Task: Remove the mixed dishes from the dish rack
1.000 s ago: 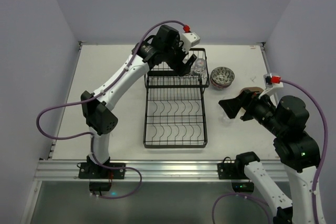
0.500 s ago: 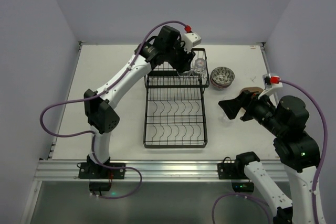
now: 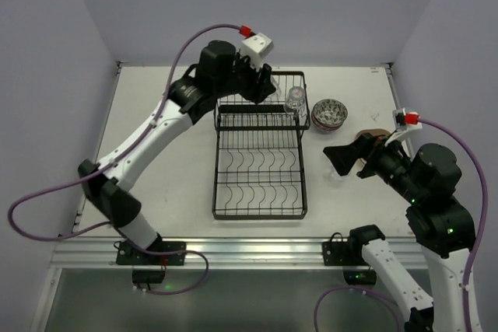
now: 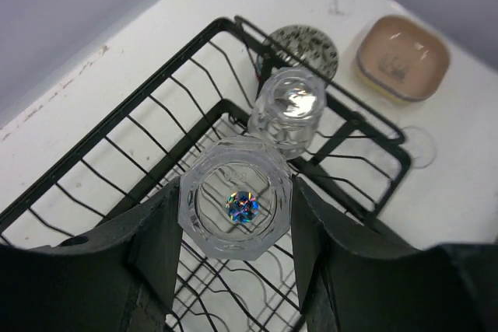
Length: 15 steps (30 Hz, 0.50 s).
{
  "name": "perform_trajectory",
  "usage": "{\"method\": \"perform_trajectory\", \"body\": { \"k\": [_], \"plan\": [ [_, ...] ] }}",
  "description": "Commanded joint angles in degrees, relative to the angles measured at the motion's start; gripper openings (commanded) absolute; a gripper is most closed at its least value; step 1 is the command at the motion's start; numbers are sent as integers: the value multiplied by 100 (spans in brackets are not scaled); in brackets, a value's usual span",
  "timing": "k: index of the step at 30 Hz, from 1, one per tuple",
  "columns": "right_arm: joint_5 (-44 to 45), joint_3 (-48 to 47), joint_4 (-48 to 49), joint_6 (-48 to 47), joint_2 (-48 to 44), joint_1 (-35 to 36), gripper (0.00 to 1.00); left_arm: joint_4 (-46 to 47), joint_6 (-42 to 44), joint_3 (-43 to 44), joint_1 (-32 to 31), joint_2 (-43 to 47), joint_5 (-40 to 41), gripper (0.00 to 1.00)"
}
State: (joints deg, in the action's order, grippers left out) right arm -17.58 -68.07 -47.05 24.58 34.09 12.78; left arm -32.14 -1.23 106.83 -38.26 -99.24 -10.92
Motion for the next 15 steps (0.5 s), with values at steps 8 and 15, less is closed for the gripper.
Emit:
{"method": "perform_trajectory", "body": {
  "k": [8,15],
  "plan": [
    [-2740,477,2917,1776,-253,-12,97,6674,-3644,-4122,-58,3408,-1650,0],
    [-3286,777,4781,3034,291,93,79,9389,-5552,-6401,-348,3983,-1019,0]
  ]
}}
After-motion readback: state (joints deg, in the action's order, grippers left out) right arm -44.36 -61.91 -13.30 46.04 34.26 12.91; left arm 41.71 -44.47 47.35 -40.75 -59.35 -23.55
